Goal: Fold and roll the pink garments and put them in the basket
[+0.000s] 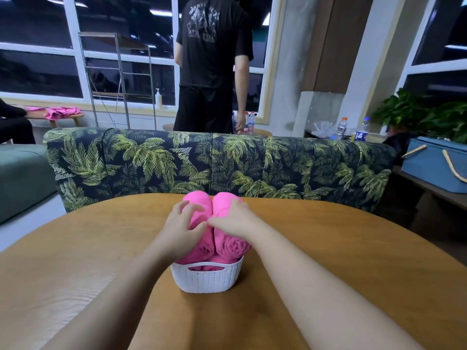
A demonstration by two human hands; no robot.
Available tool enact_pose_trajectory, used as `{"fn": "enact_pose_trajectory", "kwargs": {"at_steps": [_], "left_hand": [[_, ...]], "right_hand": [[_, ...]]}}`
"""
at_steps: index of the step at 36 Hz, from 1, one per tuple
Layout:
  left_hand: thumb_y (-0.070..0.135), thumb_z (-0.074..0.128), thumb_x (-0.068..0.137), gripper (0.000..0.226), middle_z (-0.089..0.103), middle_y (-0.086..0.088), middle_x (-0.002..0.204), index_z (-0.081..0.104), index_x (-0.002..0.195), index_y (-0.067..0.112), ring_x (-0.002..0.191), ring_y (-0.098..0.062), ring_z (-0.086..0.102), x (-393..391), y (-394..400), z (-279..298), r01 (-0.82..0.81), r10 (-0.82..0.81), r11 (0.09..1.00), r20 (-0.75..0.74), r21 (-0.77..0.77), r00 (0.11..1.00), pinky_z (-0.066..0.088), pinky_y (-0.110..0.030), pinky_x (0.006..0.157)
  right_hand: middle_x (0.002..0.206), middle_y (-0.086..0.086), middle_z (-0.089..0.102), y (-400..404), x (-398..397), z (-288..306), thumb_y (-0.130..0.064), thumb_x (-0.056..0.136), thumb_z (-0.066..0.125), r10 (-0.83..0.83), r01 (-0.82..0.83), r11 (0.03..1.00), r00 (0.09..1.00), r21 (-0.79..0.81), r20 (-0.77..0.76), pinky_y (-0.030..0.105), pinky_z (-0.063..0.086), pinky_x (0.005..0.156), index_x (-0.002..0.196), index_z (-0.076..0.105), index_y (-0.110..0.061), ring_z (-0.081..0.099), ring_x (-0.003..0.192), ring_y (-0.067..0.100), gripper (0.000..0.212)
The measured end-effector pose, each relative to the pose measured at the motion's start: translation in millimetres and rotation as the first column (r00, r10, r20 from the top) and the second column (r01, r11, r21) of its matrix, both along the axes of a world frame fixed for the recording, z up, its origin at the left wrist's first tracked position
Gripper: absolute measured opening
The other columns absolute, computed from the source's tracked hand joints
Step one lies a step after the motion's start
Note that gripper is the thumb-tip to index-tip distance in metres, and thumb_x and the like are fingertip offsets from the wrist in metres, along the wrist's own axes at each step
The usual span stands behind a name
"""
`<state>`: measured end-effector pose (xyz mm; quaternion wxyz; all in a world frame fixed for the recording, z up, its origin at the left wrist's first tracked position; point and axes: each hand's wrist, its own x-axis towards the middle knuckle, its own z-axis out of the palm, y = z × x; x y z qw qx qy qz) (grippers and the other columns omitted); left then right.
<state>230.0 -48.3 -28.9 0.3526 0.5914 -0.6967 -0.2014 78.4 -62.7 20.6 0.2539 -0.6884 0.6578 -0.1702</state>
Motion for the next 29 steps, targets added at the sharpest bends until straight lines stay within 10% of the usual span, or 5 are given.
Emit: {"fn": "enact_pose_trajectory", "kwargs": {"at_steps": [10, 16, 22, 26, 29], "left_hand": [[0.047, 0.04, 0.058, 0.088, 0.014, 0.0, 0.158, 0.037, 0.145, 0.03, 0.144, -0.015, 0.008, 5.6, -8.7, 0.8, 0.08, -0.086, 0.988, 0.042, 0.132, 0.995, 0.009, -0.029, 0.116], [0.061, 0.017, 0.05, 0.109, -0.013, 0.009, 0.158, -0.001, 0.152, 0.026, 0.138, -0.003, -0.022, 2.9, -13.1, -15.3, 0.104, -0.121, 0.99, 0.194, 0.098, 0.973, -0.007, -0.025, 0.114], [0.065, 0.018, 0.06, 0.094, -0.012, 0.017, 0.154, -0.005, 0.144, 0.031, 0.136, 0.002, -0.02, 4.8, -16.4, -11.6, 0.114, -0.131, 0.986, 0.143, 0.119, 0.981, -0.012, -0.027, 0.115], [0.079, 0.016, 0.052, 0.095, 0.029, 0.012, 0.144, 0.039, 0.138, 0.046, 0.14, -0.011, 0.02, 8.0, -29.6, 12.9, 0.014, -0.063, 0.981, 0.247, 0.195, 0.967, 0.016, -0.046, 0.117], [0.076, 0.033, 0.07, 0.065, 0.05, 0.005, 0.107, 0.066, 0.107, 0.033, 0.101, -0.014, 0.05, 10.1, -58.1, 51.2, 0.015, -0.132, 0.968, 0.454, 0.252, 0.881, 0.04, -0.034, 0.097]], "right_hand": [[0.138, 0.009, 0.052, -24.7, -18.0, -24.1, -0.019, 0.084, 0.055, -0.128, 0.112, 0.992, 0.893, 0.062, 0.432, 0.037, 0.045, 0.099, 0.142, 0.044, -0.016, 0.053, 0.119, 0.029, 0.059], [0.162, -0.006, 0.008, -25.4, -20.1, -33.9, -0.035, 0.098, 0.028, 0.063, -0.064, 0.996, 0.998, -0.066, -0.014, 0.045, 0.006, 0.117, 0.155, 0.011, -0.02, 0.005, 0.147, 0.019, 0.06], [0.162, 0.001, -0.003, -34.8, -25.9, -30.1, -0.04, 0.099, 0.027, 0.161, -0.16, 0.987, 0.986, 0.032, -0.036, 0.038, 0.003, 0.121, 0.155, 0.001, -0.014, -0.002, 0.149, 0.018, 0.066], [0.159, 0.01, 0.018, -44.3, -30.8, -10.5, -0.047, 0.097, 0.038, 0.208, -0.201, 0.976, 0.976, 0.083, -0.073, 0.035, 0.018, 0.117, 0.152, 0.02, -0.006, 0.019, 0.146, 0.024, 0.07], [0.118, 0.016, 0.064, -64.0, -39.4, 15.1, -0.04, 0.095, 0.047, 0.229, -0.227, 0.973, 0.972, 0.036, -0.056, 0.035, 0.046, 0.087, 0.113, 0.064, -0.004, 0.059, 0.11, 0.029, 0.044]]}}
